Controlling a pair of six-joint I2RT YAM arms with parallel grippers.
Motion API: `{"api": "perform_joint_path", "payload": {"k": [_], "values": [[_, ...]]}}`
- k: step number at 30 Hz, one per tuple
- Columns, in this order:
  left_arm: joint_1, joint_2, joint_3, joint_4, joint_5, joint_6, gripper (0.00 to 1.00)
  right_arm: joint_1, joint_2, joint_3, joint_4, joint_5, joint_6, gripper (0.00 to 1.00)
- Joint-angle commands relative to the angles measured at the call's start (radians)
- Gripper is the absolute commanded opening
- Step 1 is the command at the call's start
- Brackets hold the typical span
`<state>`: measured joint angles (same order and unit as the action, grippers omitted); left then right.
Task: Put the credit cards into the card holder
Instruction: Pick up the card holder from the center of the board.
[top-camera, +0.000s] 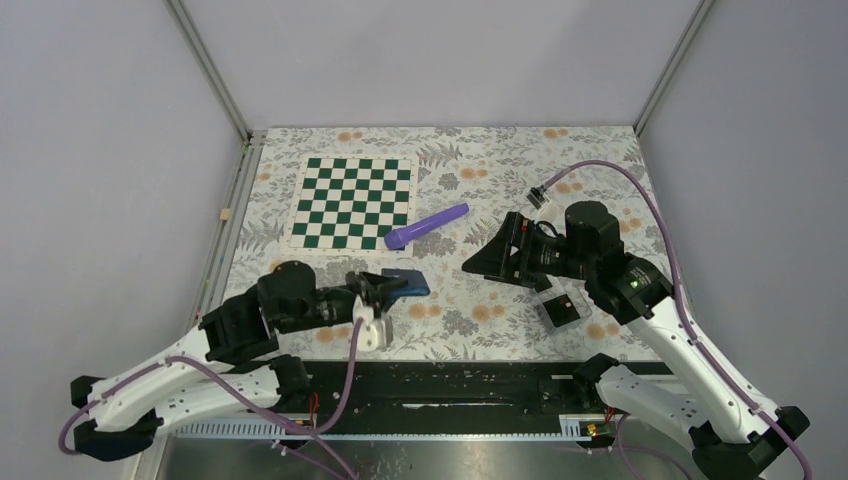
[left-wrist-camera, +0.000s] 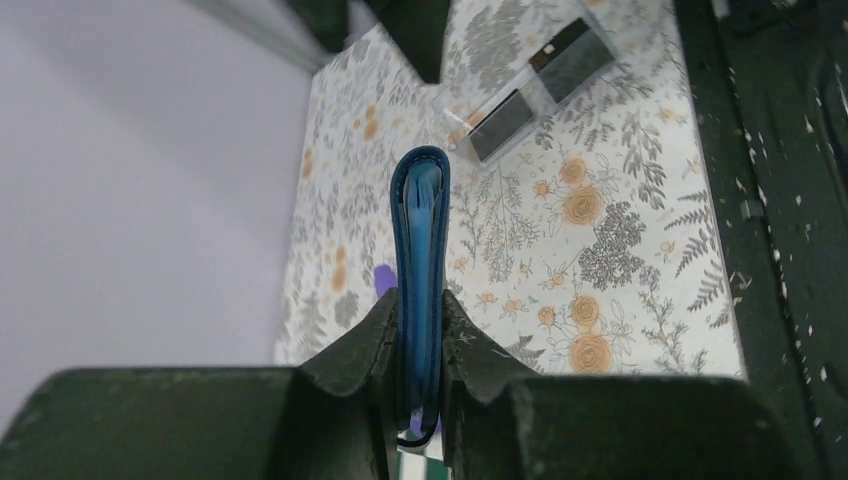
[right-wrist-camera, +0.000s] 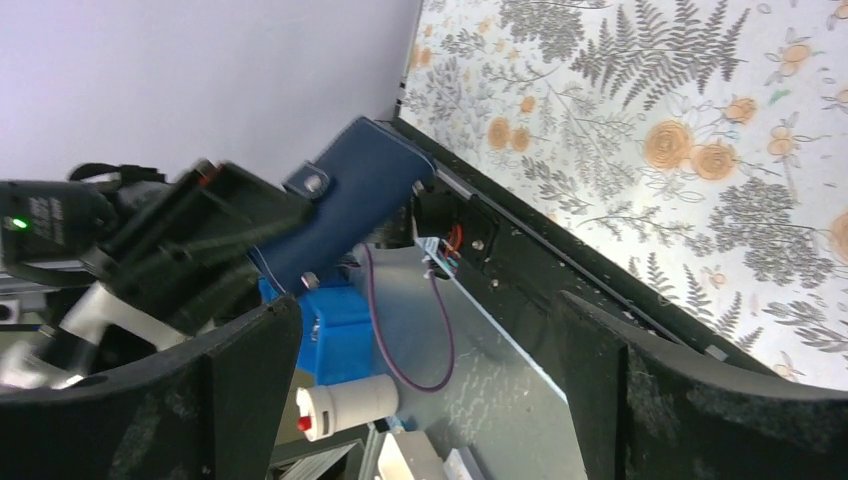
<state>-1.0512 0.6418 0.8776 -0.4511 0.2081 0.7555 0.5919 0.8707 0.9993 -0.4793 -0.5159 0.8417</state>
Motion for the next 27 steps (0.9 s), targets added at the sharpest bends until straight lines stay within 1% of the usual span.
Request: {"api": "perform_joint_path", "payload": {"k": [1, 3, 5, 6, 8, 10, 13, 17, 19, 22, 24, 25, 27], "values": [[-0.153, -0.006, -0.003, -0.009, -0.099, 0.33, 0.0, -0.001, 0.006, 0.007, 0.096, -0.072, 0.093, 1.0], [-0.247, 0.017, -0.009, -0.008, -0.211, 0.403, 0.0, -0.001, 0.009, -0.013, 0.133, -0.093, 0.131, 0.99], [-0.349, 0.054, -0.011, -0.008, -0.355, 0.491, 0.0, -0.001, 0.012, -0.04, 0.182, -0.114, 0.181, 0.99], [-0.399, 0.076, -0.012, 0.0, -0.465, 0.532, 0.0, -0.001, 0.017, -0.057, 0.214, -0.128, 0.213, 0.99], [-0.476, 0.131, -0.023, 0.053, -0.628, 0.599, 0.0, -0.001, 0.029, -0.089, 0.277, -0.16, 0.271, 0.98], [-0.525, 0.17, -0.037, 0.116, -0.738, 0.66, 0.0, -0.001, 0.04, -0.123, 0.338, -0.191, 0.318, 0.97], [-0.569, 0.2, -0.068, 0.251, -0.831, 0.717, 0.0, -0.001, 0.04, -0.166, 0.429, -0.223, 0.375, 0.96], [-0.62, 0.214, -0.141, 0.465, -0.947, 0.833, 0.0, 0.0, 0.034, -0.194, 0.445, -0.246, 0.385, 0.96], [-0.643, 0.23, -0.176, 0.567, -1.004, 0.891, 0.0, 0.001, 0.028, -0.228, 0.502, -0.259, 0.409, 0.94], [-0.671, 0.244, -0.181, 0.6, -1.025, 0.909, 0.0, 0.004, 0.022, -0.288, 0.619, -0.295, 0.458, 0.92], [-0.686, 0.249, -0.179, 0.609, -1.029, 0.904, 0.0, 0.011, 0.028, -0.311, 0.728, -0.318, 0.489, 0.87], [-0.689, 0.253, -0.179, 0.615, -1.03, 0.904, 0.0, 0.017, 0.033, -0.319, 0.754, -0.328, 0.502, 0.85], [-0.694, 0.256, -0.177, 0.615, -1.032, 0.902, 0.0, 0.03, 0.044, -0.333, 0.844, -0.346, 0.531, 0.84]]}}
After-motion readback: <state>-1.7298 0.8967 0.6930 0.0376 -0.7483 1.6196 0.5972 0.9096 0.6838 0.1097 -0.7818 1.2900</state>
